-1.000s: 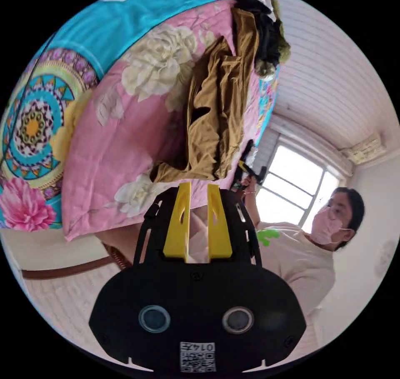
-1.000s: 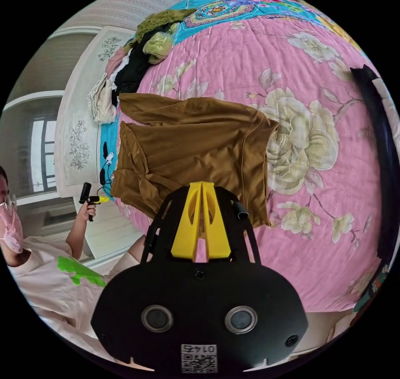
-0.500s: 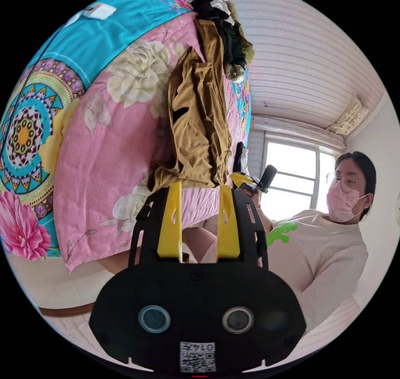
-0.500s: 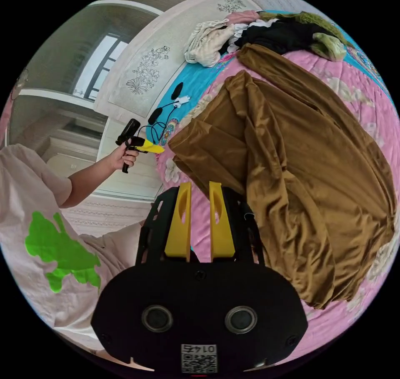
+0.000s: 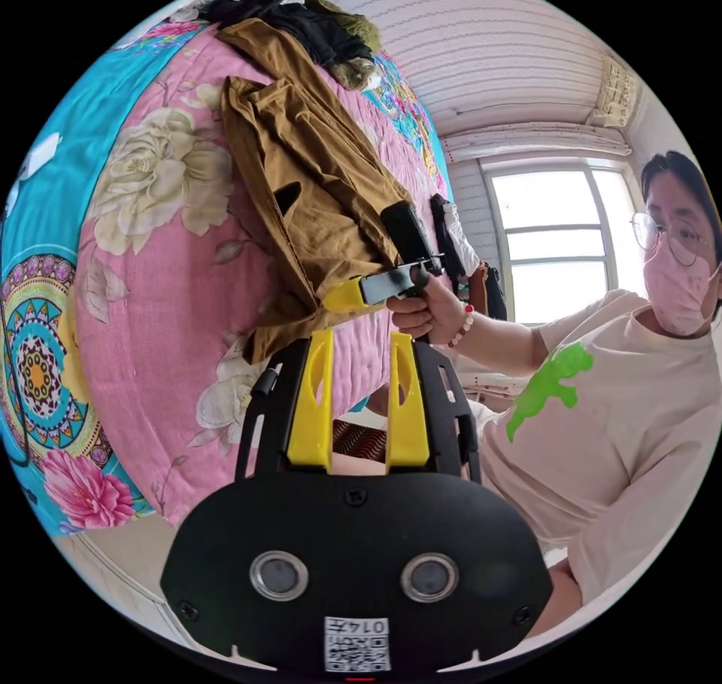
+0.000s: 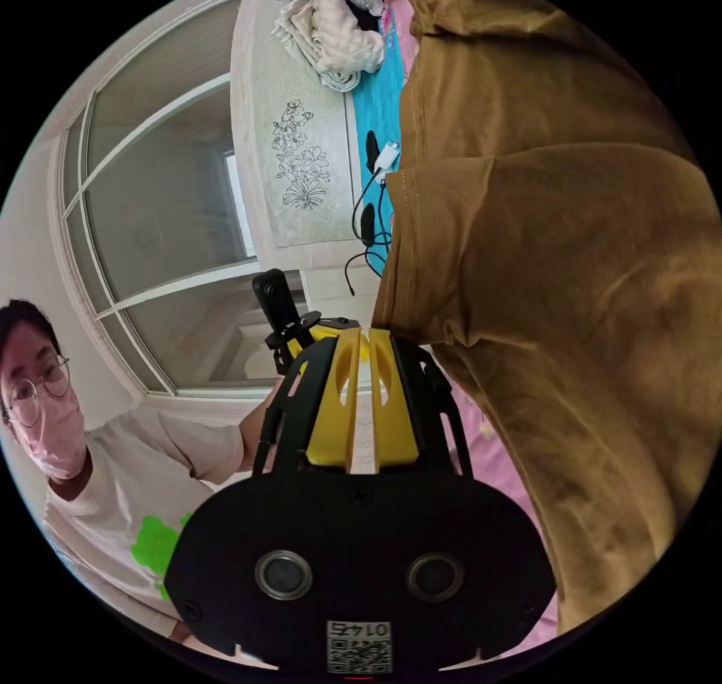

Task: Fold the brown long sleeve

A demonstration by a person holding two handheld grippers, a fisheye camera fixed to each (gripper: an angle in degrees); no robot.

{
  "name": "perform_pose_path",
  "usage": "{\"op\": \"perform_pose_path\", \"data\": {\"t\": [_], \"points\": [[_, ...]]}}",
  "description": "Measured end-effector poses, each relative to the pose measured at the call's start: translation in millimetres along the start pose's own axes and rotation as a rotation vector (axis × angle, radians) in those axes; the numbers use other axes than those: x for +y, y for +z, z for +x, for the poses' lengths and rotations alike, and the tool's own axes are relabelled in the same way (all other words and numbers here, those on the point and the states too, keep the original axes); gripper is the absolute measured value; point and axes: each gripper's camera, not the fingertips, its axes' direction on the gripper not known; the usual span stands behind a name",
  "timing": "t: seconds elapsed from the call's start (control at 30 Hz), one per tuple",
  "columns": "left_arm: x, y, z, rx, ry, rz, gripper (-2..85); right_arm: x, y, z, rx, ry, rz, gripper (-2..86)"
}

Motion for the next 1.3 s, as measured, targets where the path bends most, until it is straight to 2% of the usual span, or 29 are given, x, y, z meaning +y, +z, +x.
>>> {"op": "perform_pose_path", "data": {"t": [0.3, 0.43, 0.5, 0.63, 0.7, 0.77, 0.9, 1.03, 1.07, 1.1, 1.17, 1.23, 1.3], "points": [[9, 4, 14, -0.03, 0.013, 0.018, 10.5, -34, 50, 9, 0.193, -0.028, 0.012, -0.1], [12, 2, 21, -0.043, 0.016, 0.034, 9.8, -37, 68, 18, 0.063, -0.029, -0.013, 1.4], [12, 2, 24, -0.042, 0.023, 0.034, 9.5, -35, 85, 26, 0.032, 0.025, -0.031, 6.5], [9, 8, 35, -0.049, 0.045, 0.015, 9.0, -43, 121, 39, -0.086, 0.054, -0.054, 5.6], [9, 7, 39, -0.057, 0.046, 0.022, 8.9, -50, 139, 42, 0.008, 0.064, -0.016, 1.1], [9, 6, 44, -0.075, 0.034, 0.024, 9.8, -55, 154, 44, 0.012, 0.064, -0.011, 0.3], [10, 4, 49, -0.094, 0.005, -0.009, 8.3, -61, 185, 40, 0.152, 0.054, 0.035, 0.0], [14, -3, 57, -0.19, -0.033, 0.003, 8.3, -65, 219, 37, 0.036, -0.013, -0.017, 1.7], [14, -8, 59, -0.217, -0.045, 0.03, 8.3, -64, 235, 32, 0.027, -0.034, -0.071, 5.8], [14, -10, 59, -0.225, -0.052, 0.045, 8.3, -60, 252, 27, 0.054, -0.051, -0.146, 12.9], [11, -23, 60, -0.25, -0.082, 0.097, 8.2, -48, 273, 16, 0.115, -0.121, -0.203, 14.7], [6, -31, 60, -0.272, -0.092, 0.123, 8.1, -33, 292, 5, 0.263, -0.196, -0.22, 14.5], [-4, -39, 59, -0.285, -0.096, 0.14, 7.8, -11, 321, -11, 0.617, -0.344, -0.216, 12.3]]}}
